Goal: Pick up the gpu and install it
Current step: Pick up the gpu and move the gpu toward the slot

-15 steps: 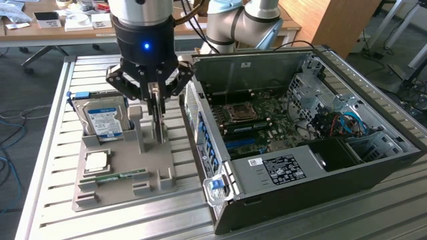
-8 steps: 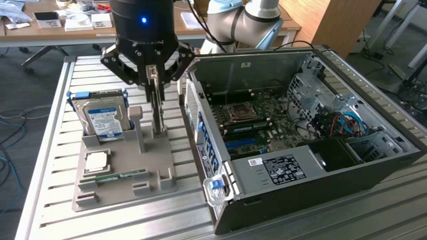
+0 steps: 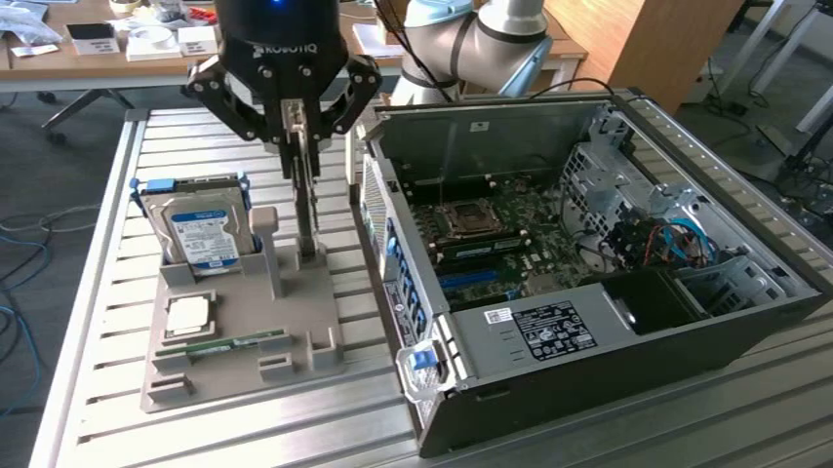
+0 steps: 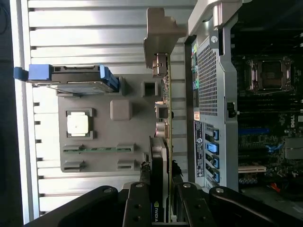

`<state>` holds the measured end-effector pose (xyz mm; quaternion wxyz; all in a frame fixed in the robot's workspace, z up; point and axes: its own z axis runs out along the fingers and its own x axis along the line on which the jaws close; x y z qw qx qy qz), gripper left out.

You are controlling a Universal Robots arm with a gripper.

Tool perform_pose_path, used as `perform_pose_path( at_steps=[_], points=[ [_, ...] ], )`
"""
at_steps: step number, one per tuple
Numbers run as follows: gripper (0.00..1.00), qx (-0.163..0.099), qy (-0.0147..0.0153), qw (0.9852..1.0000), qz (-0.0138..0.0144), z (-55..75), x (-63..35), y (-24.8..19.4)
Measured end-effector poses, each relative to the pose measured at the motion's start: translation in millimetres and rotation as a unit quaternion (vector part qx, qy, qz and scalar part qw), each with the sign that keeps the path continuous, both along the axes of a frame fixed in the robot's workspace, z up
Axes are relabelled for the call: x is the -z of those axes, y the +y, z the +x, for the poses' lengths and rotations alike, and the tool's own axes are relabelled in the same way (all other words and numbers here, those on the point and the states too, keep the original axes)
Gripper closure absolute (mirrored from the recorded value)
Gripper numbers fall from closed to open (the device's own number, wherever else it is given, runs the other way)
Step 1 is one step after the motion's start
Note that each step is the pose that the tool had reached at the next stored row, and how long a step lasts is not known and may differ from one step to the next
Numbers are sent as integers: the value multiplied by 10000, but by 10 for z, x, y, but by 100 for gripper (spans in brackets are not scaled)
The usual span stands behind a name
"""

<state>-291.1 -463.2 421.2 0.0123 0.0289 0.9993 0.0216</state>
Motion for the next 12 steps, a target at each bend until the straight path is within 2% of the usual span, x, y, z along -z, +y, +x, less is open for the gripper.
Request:
perform_pose_path(
  at_steps=[2, 12],
  points=[
    [73, 0, 0, 10000, 0, 0, -40, 0],
    [73, 0, 0, 10000, 0, 0, -58, 0]
  ],
)
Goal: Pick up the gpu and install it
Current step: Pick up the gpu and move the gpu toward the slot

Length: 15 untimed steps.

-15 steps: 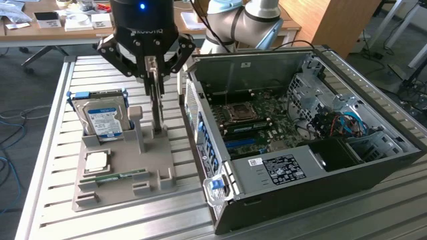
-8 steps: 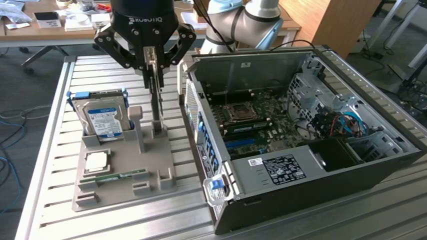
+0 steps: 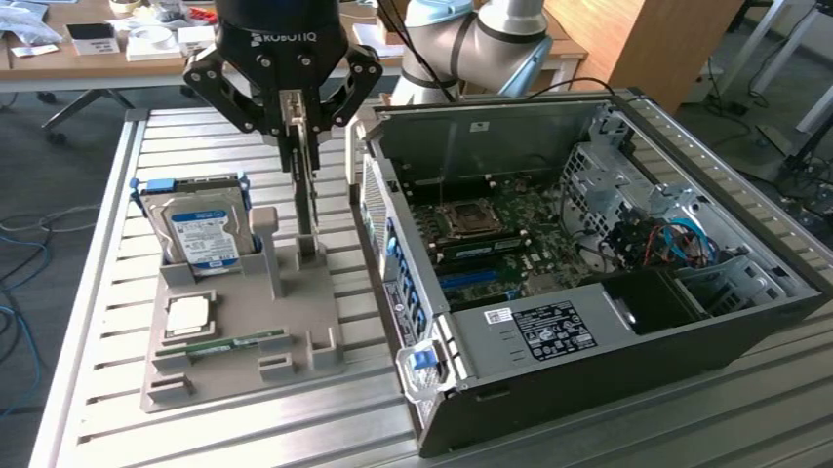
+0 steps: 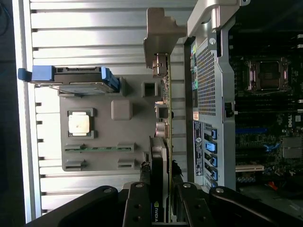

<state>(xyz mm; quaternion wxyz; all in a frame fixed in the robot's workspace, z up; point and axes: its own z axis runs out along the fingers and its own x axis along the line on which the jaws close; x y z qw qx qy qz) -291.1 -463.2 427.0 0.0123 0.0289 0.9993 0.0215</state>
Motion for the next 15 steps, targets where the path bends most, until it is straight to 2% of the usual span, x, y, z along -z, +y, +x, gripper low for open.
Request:
perform_pose_path(
  at_steps=[11, 15],
  points=[
    [73, 0, 0, 10000, 3, 0, -43, 0],
    [73, 0, 0, 10000, 4, 1, -96, 0]
  ],
)
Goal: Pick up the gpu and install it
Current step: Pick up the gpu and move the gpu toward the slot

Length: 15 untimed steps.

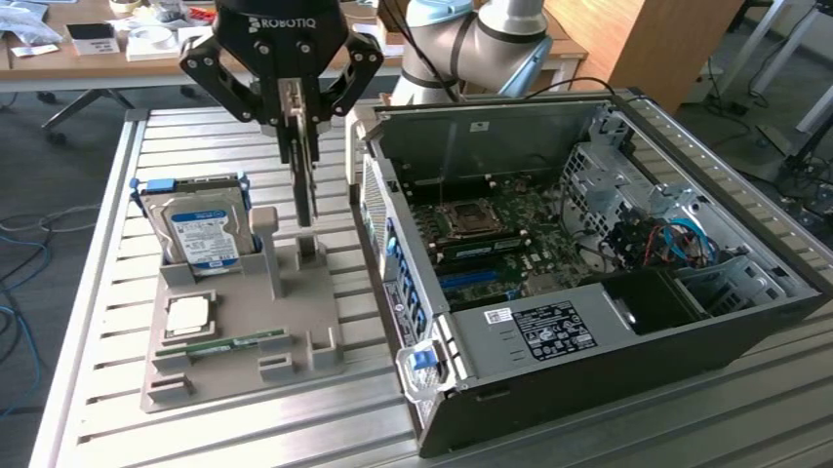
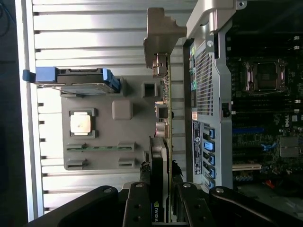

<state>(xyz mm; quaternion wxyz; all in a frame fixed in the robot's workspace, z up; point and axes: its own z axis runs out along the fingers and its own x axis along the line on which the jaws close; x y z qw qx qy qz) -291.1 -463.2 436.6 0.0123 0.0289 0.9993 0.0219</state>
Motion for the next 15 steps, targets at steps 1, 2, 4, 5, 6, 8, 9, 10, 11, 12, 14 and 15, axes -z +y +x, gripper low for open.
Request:
perform_pose_path(
  at_steps=[1, 2, 4, 5, 6, 8, 9, 10, 11, 12, 14, 15],
  points=[
    [73, 0, 0, 10000, 0, 0, -13, 0],
    [73, 0, 0, 10000, 0, -1, -22, 0],
    [73, 0, -1, 10000, 1, 0, -25, 0],
    [73, 0, -1, 10000, 1, 0, -25, 0],
    [73, 0, -1, 10000, 1, 0, -26, 0],
    [73, 0, 0, 10000, 0, 0, -26, 0],
    [73, 0, 0, 10000, 0, 0, -26, 0],
    [73, 0, 0, 10000, 0, 1, -27, 0],
    [73, -1, 1, 10000, 0, 6, -27, 0],
    [73, -1, 1, 10000, 0, 11, -27, 0],
    [73, 0, 0, 10000, 0, 24, -26, 0],
    [73, -1, 0, 10000, 0, 31, -26, 0]
  ],
)
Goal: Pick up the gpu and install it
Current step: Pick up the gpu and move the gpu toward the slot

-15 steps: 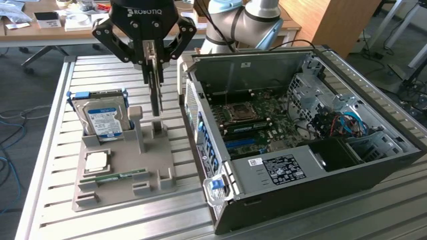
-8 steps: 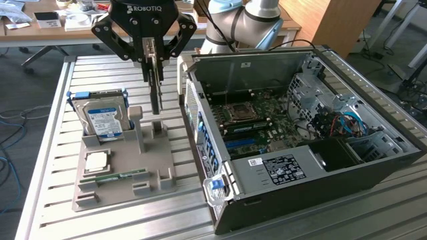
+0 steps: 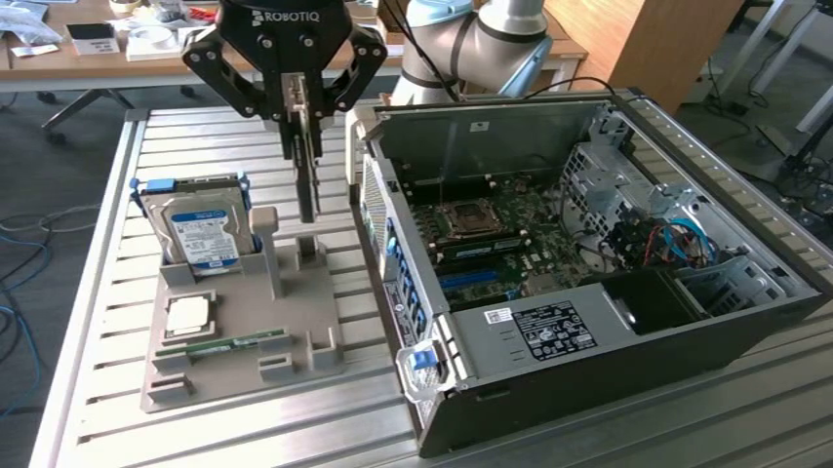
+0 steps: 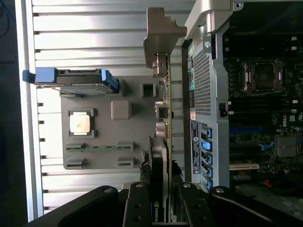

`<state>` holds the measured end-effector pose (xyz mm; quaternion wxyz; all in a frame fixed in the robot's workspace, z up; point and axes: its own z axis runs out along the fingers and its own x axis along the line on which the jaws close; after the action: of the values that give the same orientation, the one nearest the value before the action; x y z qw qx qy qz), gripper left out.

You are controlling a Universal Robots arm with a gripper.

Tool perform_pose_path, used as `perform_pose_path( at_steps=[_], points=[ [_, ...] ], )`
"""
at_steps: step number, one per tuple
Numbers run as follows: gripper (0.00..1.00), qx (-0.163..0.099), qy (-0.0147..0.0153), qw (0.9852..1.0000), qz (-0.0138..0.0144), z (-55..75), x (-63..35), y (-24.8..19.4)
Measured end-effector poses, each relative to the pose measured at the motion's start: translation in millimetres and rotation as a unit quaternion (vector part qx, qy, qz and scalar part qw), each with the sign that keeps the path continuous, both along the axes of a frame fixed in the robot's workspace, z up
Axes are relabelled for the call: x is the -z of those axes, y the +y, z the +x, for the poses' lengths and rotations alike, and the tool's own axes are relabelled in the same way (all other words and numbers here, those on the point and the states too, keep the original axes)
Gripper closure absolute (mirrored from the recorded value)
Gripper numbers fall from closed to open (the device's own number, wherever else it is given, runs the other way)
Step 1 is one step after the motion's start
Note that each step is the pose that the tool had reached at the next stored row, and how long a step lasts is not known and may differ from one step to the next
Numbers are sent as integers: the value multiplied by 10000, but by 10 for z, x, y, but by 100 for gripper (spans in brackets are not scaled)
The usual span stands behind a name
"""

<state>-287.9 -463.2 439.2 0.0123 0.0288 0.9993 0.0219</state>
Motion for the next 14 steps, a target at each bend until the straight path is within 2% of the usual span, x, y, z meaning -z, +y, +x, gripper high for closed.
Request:
perform_pose_path(
  at_steps=[14],
  points=[
    [73, 0, 0, 10000, 3, 144, 0, 0]
  ],
)
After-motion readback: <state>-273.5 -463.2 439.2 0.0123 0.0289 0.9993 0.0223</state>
